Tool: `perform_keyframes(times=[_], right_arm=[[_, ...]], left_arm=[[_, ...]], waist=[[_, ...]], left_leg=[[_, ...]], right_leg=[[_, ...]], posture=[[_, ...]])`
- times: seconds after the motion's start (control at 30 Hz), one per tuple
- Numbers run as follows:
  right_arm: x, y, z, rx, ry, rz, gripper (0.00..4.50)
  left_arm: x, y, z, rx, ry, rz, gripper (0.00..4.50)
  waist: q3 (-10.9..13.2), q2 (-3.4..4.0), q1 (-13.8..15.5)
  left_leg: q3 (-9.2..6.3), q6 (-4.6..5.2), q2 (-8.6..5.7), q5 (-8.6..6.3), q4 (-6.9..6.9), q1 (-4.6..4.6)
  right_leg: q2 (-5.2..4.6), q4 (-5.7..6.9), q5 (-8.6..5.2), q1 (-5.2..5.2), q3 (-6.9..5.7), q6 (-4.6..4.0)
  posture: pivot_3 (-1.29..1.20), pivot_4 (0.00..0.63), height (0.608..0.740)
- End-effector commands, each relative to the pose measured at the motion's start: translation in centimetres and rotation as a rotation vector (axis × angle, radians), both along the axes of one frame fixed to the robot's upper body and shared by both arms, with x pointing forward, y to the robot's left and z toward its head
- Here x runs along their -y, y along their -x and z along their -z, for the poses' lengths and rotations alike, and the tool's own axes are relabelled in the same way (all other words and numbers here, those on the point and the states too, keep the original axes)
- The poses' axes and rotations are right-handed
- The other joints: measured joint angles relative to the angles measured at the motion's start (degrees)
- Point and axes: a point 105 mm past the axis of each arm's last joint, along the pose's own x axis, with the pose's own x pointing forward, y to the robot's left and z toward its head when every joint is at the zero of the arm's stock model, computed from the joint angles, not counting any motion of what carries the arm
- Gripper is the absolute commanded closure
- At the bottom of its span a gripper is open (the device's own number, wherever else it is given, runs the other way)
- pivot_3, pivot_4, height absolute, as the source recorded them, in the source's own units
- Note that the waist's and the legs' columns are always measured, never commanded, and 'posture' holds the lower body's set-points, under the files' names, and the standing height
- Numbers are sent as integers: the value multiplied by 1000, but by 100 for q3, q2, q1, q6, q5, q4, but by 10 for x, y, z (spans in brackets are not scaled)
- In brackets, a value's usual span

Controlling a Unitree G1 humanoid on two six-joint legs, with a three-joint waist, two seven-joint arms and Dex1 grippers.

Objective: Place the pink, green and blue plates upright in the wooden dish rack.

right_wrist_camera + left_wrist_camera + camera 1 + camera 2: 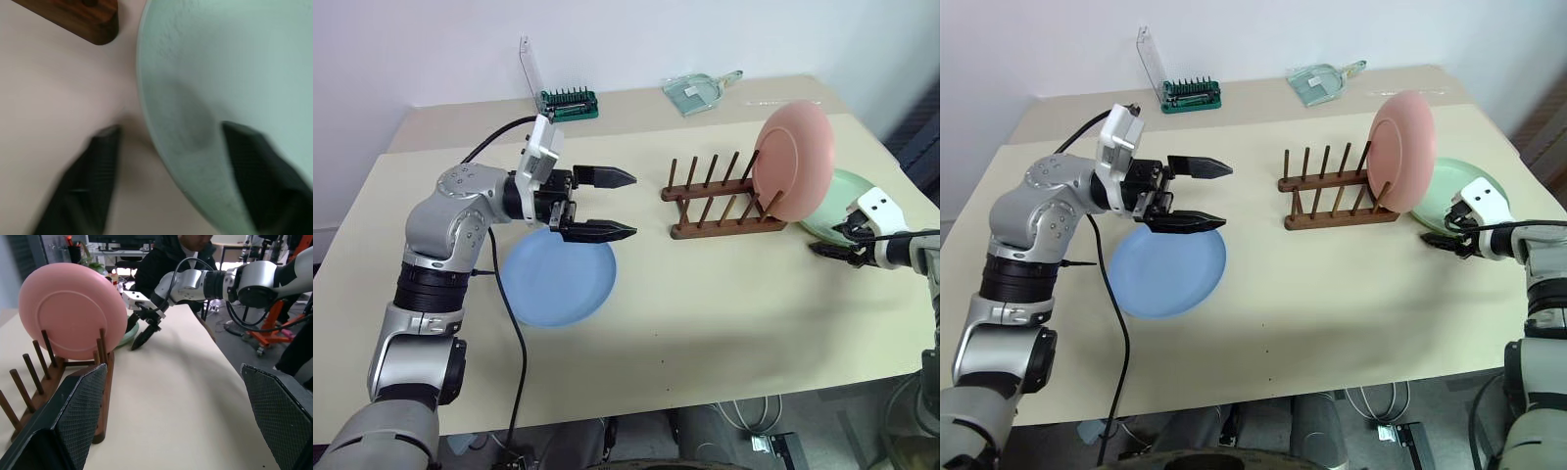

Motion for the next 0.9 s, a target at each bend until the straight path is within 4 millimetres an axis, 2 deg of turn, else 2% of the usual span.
perform_keyframes(times=[0.03, 0.1, 0.27, 0.37, 0.43, 0.47, 0.53, 0.6, 0.63, 0.67, 0.77, 0.8, 0.87, 0.9], right_arm=[[10, -3, -9, 36, 56, 34, 3344], [14, -3, -13, 54, 49, 57, 4399], [30, -10, -38, 189, 91, 162, 4488], [46, -19, -72, 370, 140, 293, 4488], [53, -24, -119, 570, 194, 364, 4488], [54, -24, -135, 643, 205, 387, 4488], [25, -30, -194, 889, -83, 283, 4488], [-2, -20, -248, 1107, -290, 123, 4488], [-12, -12, -268, 1191, -345, 57, 4488], [-17, -7, -279, 1238, -378, 17, 4488], [-64, 18, -312, 1206, -809, -349, 4488], [-76, 27, -317, 1179, -896, -449, 4488], [-85, 35, -319, 1133, -974, -504, 4488], [-93, 42, -319, 1044, -1093, -563, 4488]], left_arm=[[-3, 4, -12, 41, 27, 3, 0], [-2, 3, -12, 40, 27, 2, 0], [0, -1, -13, 44, 29, 1, 0], [2, -3, -14, 49, 31, 4, 0], [2, -3, -14, 52, 32, 3, 0], [2, -4, -15, 53, 33, 3, 0], [1, -4, -15, 54, 34, 4, 0], [0, -4, -16, 52, 40, 2, 0], [0, -4, -16, 51, 41, 1, 0], [0, -4, -16, 51, 41, -1, 0], [-1, -5, -15, 48, 45, -3, 0], [-1, -5, -15, 48, 46, -3, 0], [-1, -5, -15, 48, 48, -3, 0], [0, -5, -15, 46, 51, -2, 0]], waist=[[0, 0, -1], [0, 0, -3], [1, -2, 11], [1, 0, -8], [5, 6, -24], [6, 12, -40], [11, 20, -67], [11, 20, -105], [11, 20, -116], [11, 20, -118], [11, 8, -83], [11, 8, -48], [11, 9, -7], [11, 9, 10]], left_leg=[[0, 0, 0, 0, 0, 0], [0, 0, 0, 0, 0, 0], [-4, 0, -2, 0, 0, -1], [-2, -1, -2, 0, -2, -1], [-2, -1, -2, 1, -3, -3], [1, -2, -2, 1, -6, -4], [5, -3, -1, 2, -12, -4], [7, -4, 5, 3, -17, -3], [5, -4, 8, 3, -17, -3], [3, -4, 10, 2, -17, -3], [-9, -2, 9, 1, -16, -6], [-11, 0, 9, 0, -12, -6], [-10, 1, 8, -1, -9, -7], [-10, 1, 8, -1, -8, -7]], right_leg=[[0, 0, 0, 0, 0, 0], [0, 0, 0, -1, 0, 0], [0, -1, 0, 1, -1, 0], [0, -1, 0, -1, 0, 0], [0, 0, 0, -5, 1, -1], [0, 0, 0, -9, 4, -1], [1, 0, 0, -13, 8, -1], [7, -4, 0, -13, 9, -1], [11, -3, 0, -13, 9, -1], [13, -4, 0, -12, 9, -1], [14, -6, 0, -6, 2, -1], [14, -6, 0, -3, 1, -1], [11, -6, 3, -3, 1, -4], [11, -6, 3, -5, 1, -4]], posture=[[0, 150, 740], [0, 150, 740], [0, 150, 740], [0, 150, 740], [0, 150, 740], [0, 150, 740], [0, 150, 740], [0, 150, 740], [0, 150, 740], [0, 150, 740], [0, 150, 740], [0, 150, 740], [0, 150, 740], [0, 150, 740]])
